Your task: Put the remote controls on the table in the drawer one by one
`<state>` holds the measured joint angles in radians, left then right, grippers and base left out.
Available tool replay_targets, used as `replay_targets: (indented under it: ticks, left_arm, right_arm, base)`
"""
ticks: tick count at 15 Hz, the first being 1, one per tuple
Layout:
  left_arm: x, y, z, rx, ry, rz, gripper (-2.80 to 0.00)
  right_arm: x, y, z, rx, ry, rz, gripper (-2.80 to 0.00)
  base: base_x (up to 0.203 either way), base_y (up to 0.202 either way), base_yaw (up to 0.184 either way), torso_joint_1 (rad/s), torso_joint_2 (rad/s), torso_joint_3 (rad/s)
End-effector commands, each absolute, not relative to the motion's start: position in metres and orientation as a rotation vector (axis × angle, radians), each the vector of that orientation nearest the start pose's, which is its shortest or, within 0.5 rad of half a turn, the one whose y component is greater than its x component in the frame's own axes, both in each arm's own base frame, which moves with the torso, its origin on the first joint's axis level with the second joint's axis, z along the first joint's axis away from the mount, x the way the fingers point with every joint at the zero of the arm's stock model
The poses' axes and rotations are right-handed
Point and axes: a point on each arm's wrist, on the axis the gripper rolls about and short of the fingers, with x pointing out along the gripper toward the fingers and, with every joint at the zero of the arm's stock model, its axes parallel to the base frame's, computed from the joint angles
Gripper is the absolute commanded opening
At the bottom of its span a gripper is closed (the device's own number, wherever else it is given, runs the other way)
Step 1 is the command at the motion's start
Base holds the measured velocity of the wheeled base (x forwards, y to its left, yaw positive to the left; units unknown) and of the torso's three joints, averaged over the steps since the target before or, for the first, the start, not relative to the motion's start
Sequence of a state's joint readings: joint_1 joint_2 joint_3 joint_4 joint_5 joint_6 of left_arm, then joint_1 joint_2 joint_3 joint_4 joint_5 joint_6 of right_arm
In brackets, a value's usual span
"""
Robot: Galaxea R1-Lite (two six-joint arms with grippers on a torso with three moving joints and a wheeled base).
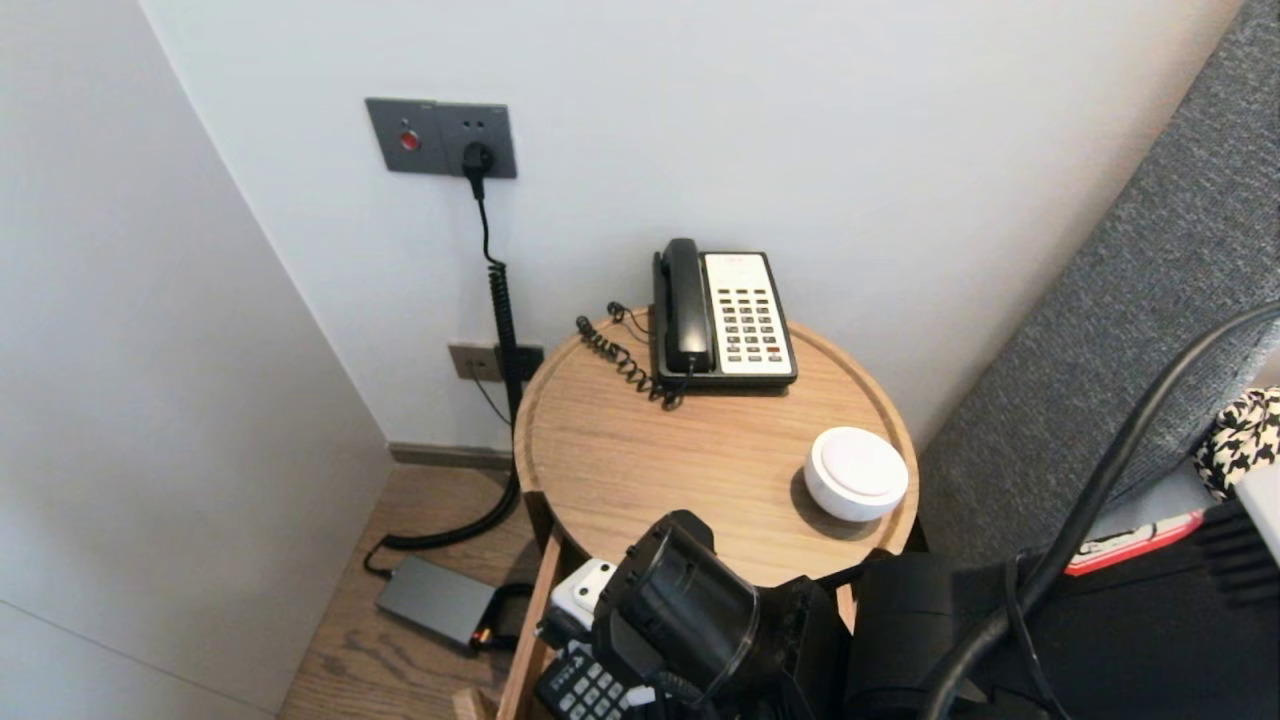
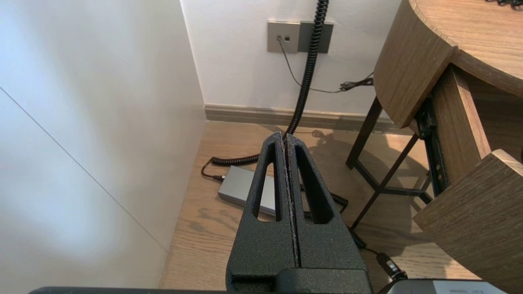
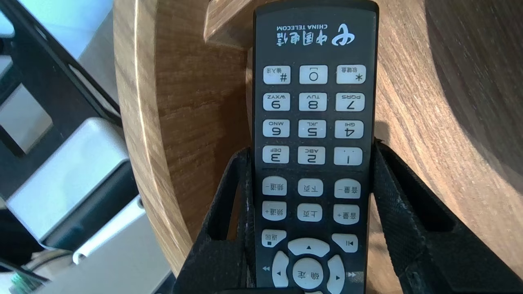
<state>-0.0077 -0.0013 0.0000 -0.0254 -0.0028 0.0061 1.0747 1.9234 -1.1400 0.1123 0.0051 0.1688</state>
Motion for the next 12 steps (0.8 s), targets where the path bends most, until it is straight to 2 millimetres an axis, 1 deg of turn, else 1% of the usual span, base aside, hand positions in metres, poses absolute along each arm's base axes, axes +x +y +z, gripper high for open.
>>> replay_targets:
  ticks: [1,4,9,12]
  left_arm:
    - [-0.022,0.0,0.075,0.006,-0.015,-0.011,-2.8]
    - [-0.022,0.0,0.075,0.006,-0.015,-0.011,-2.8]
    - [-0.022,0.0,0.075,0.006,-0.015,-0.011,-2.8]
    - [-0.022,0.0,0.075,0.006,-0.015,-0.011,-2.8]
  right_arm:
    - [0.168,0.305,0.132,-0.319,0.885,0.914,-2.8]
    - [0.171,0.303,0.134,-0.319,0.874,0.91,-2.8]
    - [0.181,0.298,0.131,-0.343,0.868,0.905,-2.8]
    - [0.186,0.3,0.125,-0.366,0.873,0.903,-2.8]
  base:
    - [0.0,0.0,0.0,0.0,0.0,0.0]
    - [0.0,0.0,0.0,0.0,0.0,0.0]
    - [0.0,0.0,0.0,0.0,0.0,0.0]
    - [0.0,0.0,0.0,0.0,0.0,0.0]
